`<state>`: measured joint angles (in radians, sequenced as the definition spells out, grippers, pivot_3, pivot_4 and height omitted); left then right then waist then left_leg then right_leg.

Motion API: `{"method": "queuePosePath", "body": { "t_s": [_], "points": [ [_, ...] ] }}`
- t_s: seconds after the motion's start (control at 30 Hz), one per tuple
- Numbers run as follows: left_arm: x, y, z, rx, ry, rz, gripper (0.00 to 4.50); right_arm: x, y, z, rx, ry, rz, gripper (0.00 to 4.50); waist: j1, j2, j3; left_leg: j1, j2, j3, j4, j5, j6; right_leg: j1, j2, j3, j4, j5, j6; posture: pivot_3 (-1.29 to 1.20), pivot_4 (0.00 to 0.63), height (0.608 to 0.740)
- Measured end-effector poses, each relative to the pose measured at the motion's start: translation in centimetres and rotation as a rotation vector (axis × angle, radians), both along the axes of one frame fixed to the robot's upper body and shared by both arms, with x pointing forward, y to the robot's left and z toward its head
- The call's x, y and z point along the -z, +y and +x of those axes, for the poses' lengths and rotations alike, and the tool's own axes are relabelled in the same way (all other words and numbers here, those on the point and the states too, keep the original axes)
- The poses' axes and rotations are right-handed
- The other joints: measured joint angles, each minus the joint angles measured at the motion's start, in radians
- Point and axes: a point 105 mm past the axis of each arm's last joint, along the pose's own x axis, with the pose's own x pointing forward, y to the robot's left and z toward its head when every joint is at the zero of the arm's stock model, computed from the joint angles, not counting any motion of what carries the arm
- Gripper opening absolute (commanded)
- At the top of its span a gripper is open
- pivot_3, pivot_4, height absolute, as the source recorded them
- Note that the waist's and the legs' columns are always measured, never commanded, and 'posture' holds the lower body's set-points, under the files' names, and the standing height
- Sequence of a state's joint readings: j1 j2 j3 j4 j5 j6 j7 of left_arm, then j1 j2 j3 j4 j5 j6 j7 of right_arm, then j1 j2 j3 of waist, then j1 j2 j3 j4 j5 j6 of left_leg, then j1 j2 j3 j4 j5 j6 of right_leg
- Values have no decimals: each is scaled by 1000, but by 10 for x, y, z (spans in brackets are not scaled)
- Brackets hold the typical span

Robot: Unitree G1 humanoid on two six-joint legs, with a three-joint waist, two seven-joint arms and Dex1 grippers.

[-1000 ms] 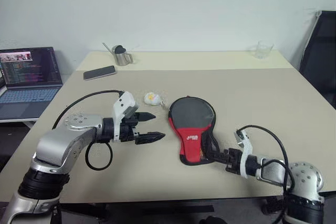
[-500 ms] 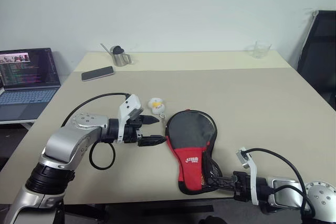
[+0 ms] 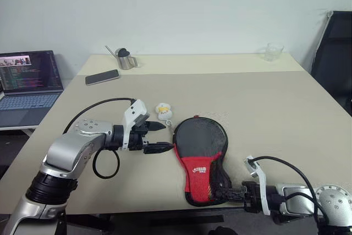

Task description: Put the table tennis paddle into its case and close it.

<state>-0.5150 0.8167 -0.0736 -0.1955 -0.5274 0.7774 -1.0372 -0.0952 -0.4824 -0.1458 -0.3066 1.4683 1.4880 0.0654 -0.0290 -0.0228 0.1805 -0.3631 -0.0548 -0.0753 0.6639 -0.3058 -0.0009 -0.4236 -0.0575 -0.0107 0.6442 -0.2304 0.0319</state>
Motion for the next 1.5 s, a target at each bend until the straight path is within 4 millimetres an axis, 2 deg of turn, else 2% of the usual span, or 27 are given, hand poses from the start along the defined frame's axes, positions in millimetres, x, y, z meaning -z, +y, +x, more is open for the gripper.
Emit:
{"method": "queuePosePath", "body": {
  "t_s": [0.27,0.37,0.43,0.57,0.67,0.77,0.8,0.87,0.93,1.0,1.1,1.23,1.3,1.37,1.5],
  "points": [
    [0,0,0,-2,-2,1,4500,-10,0,-4,-40,-13,51,4206,3,0,0,0,0,0,1,0,0,1,0,0,0,0,0,0,150,740],
    [0,1,1,-3,-4,1,4500,-12,-2,-1,-27,-28,49,4206,3,0,0,0,-1,0,2,0,0,1,0,0,1,0,0,0,150,740],
    [0,0,2,-1,-8,-4,4500,-13,-15,4,-18,-53,1,4206,4,0,0,0,-2,0,3,0,0,2,0,0,1,0,1,0,150,740],
    [-1,1,4,-8,-20,-2,4500,-25,-68,21,47,-177,-196,4206,9,-1,0,0,-4,0,5,0,1,3,1,-1,1,1,2,0,150,740],
    [0,5,8,-31,-19,-7,4500,-43,-103,27,41,-303,-312,4206,18,0,1,-1,-3,0,6,-1,2,3,1,-2,1,0,3,0,150,740],
    [-3,8,18,-69,-49,-22,4500,-80,-110,47,35,-515,-319,4206,18,-1,1,0,-1,1,7,-1,2,3,2,-1,1,0,3,0,150,740],
    [-5,8,21,-81,-60,-29,4500,-91,-107,55,38,-580,-306,4206,17,-1,1,0,0,1,8,-1,2,3,1,0,1,0,3,0,150,740],
    [-13,8,34,-129,-99,-51,4500,-118,-88,75,62,-741,-231,4206,15,-1,1,-1,2,1,11,-1,2,3,2,-1,1,1,1,0,150,740],
    [-18,9,49,-192,-133,-66,4500,-136,-56,100,119,-891,-153,4206,12,-2,1,0,3,1,12,-1,1,4,3,-1,3,2,0,0,150,740],
    [-22,6,59,-229,-153,-77,4500,-142,-21,118,172,-954,-67,4206,11,-2,1,-1,3,0,12,2,-3,2,2,-1,3,3,-1,0,150,740],
    [-24,5,71,-279,-156,-89,4500,-123,6,143,273,-931,-76,4206,16,-2,1,-2,1,-1,13,2,-5,1,1,-1,4,3,-1,0,150,740],
    [-21,3,90,-384,-149,-90,4500,-79,42,148,224,-897,-146,4206,29,-2,1,-12,-4,-2,14,2,-5,-7,0,-1,3,3,0,0,150,740],
    [-19,0,98,-423,-143,-84,4500,-61,47,148,198,-875,-189,4206,29,-2,1,-22,-6,-1,17,2,-6,-17,-3,-1,4,5,2,0,150,740],
    [-12,-2,104,-459,-118,-73,4500,-41,46,144,154,-835,-246,4206,27,-2,1,-22,-6,0,17,2,-6,-17,-3,0,4,6,3,0,150,740],
    [2,-14,116,-495,-60,-71,4500,-34,53,133,47,-801,-261,4206,26,-3,-2,-18,-5,0,17,2,-5,-15,-2,0,5,6,3,0,150,740]
  ]
}}
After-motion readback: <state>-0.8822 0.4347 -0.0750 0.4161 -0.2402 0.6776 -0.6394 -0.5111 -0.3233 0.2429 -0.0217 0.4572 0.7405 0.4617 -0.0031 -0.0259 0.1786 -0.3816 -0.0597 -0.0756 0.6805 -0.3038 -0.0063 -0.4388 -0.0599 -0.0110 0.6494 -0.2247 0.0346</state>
